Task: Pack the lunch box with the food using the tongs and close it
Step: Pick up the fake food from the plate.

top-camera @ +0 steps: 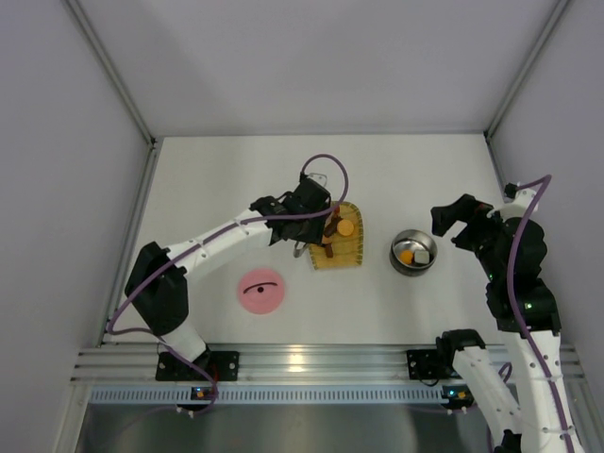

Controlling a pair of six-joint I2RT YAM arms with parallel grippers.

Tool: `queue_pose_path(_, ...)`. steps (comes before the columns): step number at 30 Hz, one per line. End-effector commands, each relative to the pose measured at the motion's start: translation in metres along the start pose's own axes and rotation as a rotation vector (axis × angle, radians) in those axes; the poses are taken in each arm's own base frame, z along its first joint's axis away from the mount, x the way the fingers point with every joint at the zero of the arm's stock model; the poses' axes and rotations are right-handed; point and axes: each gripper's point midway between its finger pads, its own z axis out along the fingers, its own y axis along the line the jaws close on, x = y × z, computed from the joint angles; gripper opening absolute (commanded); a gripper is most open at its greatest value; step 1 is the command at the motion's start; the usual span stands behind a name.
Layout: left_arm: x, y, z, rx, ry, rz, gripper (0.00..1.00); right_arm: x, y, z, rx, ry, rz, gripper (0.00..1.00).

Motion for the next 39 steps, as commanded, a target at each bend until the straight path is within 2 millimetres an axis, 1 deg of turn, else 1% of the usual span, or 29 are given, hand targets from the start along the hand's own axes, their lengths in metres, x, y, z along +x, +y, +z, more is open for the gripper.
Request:
queue_pose_path(1, -0.028, -0.01, -0.004, 0.043, -0.078, -0.022, 0.52, -0.014, 0.004, -0.006, -0.015, -0.047, -0.004, 0.98)
queue_pose_path(6, -0.028, -0.009, -0.001, 0.047, -0.073, -0.026, 0.51, -0.013, 0.004, -0.004, -0.014, -0.043, -0.003, 0.98)
queue_pose_path(15, -0.029, -0.008, -0.002, 0.051, -0.072, -0.025, 0.31, -0.013, 0.003, -0.005, -0.011, -0.044, -0.004, 0.98)
queue_pose_path(21, -0.038, -0.008, -0.018, 0.066, -0.103, -0.027, 0.25, -0.012, 0.003, -0.005, -0.013, -0.041, -0.003, 0.98)
queue_pose_path(30, -0.053, -0.012, -0.046, 0.108, -0.15, -0.025, 0.25, -0.013, 0.004, -0.005, -0.014, -0.044, 0.0, 0.97)
queue_pose_path(33, -0.055, -0.019, -0.055, 0.152, -0.154, -0.022, 0.25, -0.013, 0.004, -0.005, -0.012, -0.043, 0.001, 0.97)
queue_pose_path(35, -0.053, -0.03, -0.06, 0.201, -0.147, -0.003, 0.25, -0.013, 0.004, -0.005, -0.013, -0.045, 0.0, 0.97)
queue_pose_path(37, -0.055, -0.039, -0.066, 0.232, -0.156, 0.02, 0.25, -0.015, 0.004, -0.005, -0.011, -0.049, 0.001, 0.97)
queue_pose_path(38, -0.052, -0.049, -0.069, 0.256, -0.153, 0.04, 0.25, -0.015, 0.004, -0.006, -0.011, -0.049, 0.002, 0.97)
queue_pose_path(39, -0.054, -0.056, -0.073, 0.276, -0.163, 0.053, 0.25, -0.015, 0.004, -0.006, -0.01, -0.049, -0.001, 0.97)
